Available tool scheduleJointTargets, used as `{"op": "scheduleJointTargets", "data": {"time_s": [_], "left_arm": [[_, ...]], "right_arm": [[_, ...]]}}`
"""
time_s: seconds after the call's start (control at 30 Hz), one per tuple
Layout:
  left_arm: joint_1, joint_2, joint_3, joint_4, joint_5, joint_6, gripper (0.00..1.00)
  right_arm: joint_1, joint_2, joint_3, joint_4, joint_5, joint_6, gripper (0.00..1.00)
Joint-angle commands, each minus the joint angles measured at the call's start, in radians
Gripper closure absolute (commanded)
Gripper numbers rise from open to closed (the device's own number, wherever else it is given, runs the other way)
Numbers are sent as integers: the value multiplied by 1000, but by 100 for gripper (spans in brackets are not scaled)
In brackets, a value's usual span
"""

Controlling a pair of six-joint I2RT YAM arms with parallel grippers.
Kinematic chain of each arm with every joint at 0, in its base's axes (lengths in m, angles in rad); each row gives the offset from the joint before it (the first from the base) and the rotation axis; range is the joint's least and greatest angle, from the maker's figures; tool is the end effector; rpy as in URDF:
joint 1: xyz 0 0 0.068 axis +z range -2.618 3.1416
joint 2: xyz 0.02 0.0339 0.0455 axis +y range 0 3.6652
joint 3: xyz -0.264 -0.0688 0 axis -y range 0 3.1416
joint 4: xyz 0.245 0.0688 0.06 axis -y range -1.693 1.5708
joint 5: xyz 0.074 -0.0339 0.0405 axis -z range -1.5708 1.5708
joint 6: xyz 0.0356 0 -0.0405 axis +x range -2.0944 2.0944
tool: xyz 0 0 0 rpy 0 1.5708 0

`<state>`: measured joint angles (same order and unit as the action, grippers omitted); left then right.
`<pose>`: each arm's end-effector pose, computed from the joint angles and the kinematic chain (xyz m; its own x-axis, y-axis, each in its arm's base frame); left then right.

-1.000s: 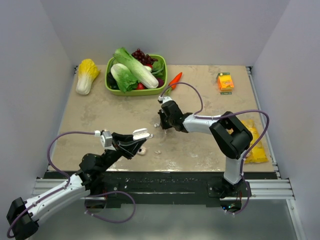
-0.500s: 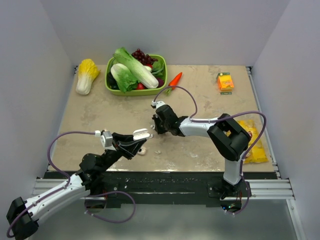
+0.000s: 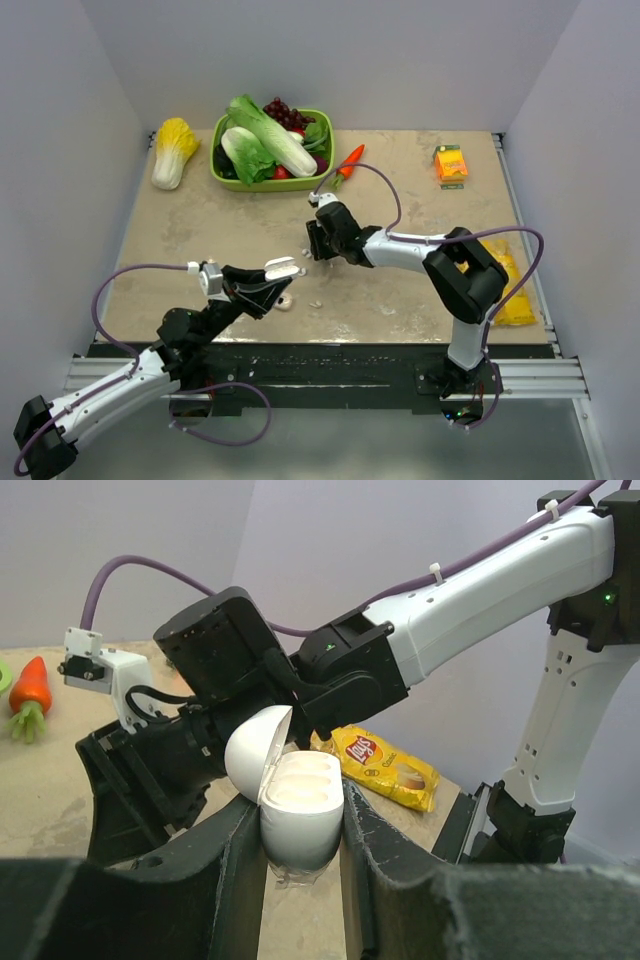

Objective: Insert the wireless bluetooth earbuds into the charging case
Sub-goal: Pick up the earbud from the center of the board.

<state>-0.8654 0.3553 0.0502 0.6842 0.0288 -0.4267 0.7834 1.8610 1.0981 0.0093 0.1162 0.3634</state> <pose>0.0809 -0.0966 0.2295 -0.1037 -0.5163 -0.8501 0.8079 0.4548 -0.3748 0.2820 0.2750 0.1657 -0.6810 -0.1800 -0.7098 -0.4268 0.8852 0.1851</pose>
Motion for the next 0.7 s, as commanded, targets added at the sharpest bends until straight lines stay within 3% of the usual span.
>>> {"op": "scheduleJointTargets", "data": {"time_s": [0.0, 0.67], "left_arm": [[-4, -10, -82, 26, -7, 0, 100], [-6, -1, -81, 21, -7, 3, 100]], "right_arm": [[1, 9, 85, 12, -19, -23, 59], [1, 66, 97, 12, -47, -34, 61]]}}
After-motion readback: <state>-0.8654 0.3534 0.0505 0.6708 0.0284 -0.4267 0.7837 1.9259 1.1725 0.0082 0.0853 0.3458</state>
